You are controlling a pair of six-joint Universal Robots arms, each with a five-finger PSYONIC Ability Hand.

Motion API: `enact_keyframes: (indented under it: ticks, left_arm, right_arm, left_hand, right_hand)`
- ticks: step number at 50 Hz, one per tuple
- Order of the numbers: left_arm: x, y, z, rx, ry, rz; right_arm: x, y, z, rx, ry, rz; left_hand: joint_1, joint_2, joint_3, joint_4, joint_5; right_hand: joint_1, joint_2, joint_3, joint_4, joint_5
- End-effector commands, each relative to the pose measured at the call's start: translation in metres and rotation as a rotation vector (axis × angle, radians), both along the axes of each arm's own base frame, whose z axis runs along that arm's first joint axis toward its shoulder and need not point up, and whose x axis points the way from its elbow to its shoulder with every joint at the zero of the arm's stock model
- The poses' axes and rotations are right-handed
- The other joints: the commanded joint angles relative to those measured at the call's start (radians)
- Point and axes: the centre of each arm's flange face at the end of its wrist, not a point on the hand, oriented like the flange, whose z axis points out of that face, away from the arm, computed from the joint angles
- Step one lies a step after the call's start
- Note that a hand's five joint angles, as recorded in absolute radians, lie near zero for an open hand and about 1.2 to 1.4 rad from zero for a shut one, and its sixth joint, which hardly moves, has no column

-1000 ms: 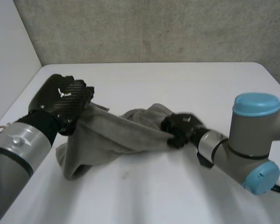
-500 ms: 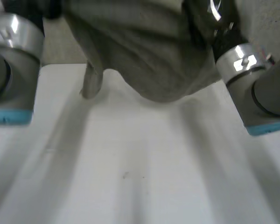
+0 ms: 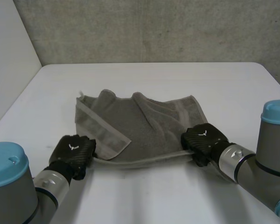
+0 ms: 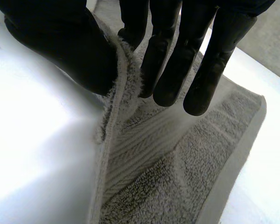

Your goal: Fold the towel.

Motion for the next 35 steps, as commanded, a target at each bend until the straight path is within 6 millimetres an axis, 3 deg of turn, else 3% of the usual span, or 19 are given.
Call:
enact_keyframes:
  ticks: [1,2,4,5,9,21,25,26,27,29,31,34,35]
  left_arm:
    - [-0.004,-0.006,0.036,-0.12,0.067,-0.001]
    - [-0.004,-0.006,0.036,-0.12,0.067,-0.001]
    - [-0.004,-0.007,0.044,-0.146,0.081,0.001]
    - [-0.004,-0.009,0.053,-0.177,0.101,0.007]
    - [-0.004,-0.013,0.061,-0.2,0.115,0.015]
    - [-0.004,-0.014,0.057,-0.186,0.109,0.017]
    - [-0.003,-0.016,0.057,-0.189,0.108,0.022]
    - [-0.003,-0.017,0.059,-0.193,0.11,0.024]
    - [-0.003,-0.017,0.059,-0.194,0.11,0.024]
    - [-0.003,-0.02,0.062,-0.202,0.113,0.028]
    - [-0.003,-0.021,0.066,-0.214,0.118,0.031]
    - [-0.004,-0.022,0.076,-0.244,0.131,0.027]
    - [-0.006,-0.022,0.087,-0.277,0.148,0.021]
  right_arm:
    - [-0.015,-0.009,-0.007,0.069,-0.072,-0.114]
    - [-0.02,-0.013,-0.008,0.093,-0.094,-0.144]
    - [-0.026,-0.017,-0.011,0.115,-0.11,-0.176]
    - [-0.026,-0.017,-0.011,0.115,-0.11,-0.176]
    - [-0.041,-0.025,-0.018,0.158,-0.126,-0.247]
    - [-0.055,-0.019,-0.029,0.223,-0.129,-0.303]
    - [-0.055,-0.014,-0.031,0.249,-0.146,-0.294]
    - [-0.057,-0.015,-0.031,0.244,-0.152,-0.299]
    - [-0.059,-0.018,-0.029,0.233,-0.163,-0.301]
    - [-0.06,-0.022,-0.02,0.192,-0.182,-0.295]
    - [-0.06,-0.029,0.01,0.086,-0.233,-0.26]
    - [-0.06,-0.03,0.025,0.036,-0.252,-0.24]
    - [-0.059,-0.032,0.043,-0.023,-0.269,-0.223]
  left_hand:
    - [0.229,0.178,0.179,0.179,0.188]
    - [0.229,0.178,0.179,0.179,0.188]
    - [0.229,0.178,0.179,0.179,0.188]
    - [0.229,0.178,0.179,0.179,0.188]
    - [0.229,0.178,0.179,0.179,0.188]
    - [0.229,0.178,0.179,0.179,0.188]
    - [0.229,0.178,0.179,0.179,0.188]
    - [0.229,0.178,0.179,0.179,0.188]
    - [0.229,0.178,0.179,0.179,0.188]
    - [0.229,0.178,0.179,0.179,0.188]
    - [0.229,0.178,0.179,0.179,0.188]
    - [0.229,0.178,0.179,0.179,0.188]
    - [0.229,0.178,0.179,0.179,0.188]
  right_hand:
    - [-0.348,-0.171,-0.17,-0.175,-0.167]
    - [-0.537,-0.36,-0.359,-0.363,-0.356]
    - [-0.614,-0.437,-0.436,-0.441,-0.433]
    - [-0.615,-0.438,-0.437,-0.441,-0.434]
    - [-0.618,-0.441,-0.44,-0.444,-0.437]
    - [-0.621,-0.444,-0.443,-0.447,-0.44]
    - [-0.439,-0.262,-0.261,-0.265,-0.258]
    - [-0.14,0.038,0.038,0.034,0.042]
    - [0.005,0.182,0.183,0.179,0.186]
    - [0.006,0.184,0.184,0.18,0.187]
    - [0.006,0.184,0.184,0.18,0.187]
    - [0.006,0.184,0.184,0.18,0.187]
    - [0.006,0.184,0.184,0.18,0.187]
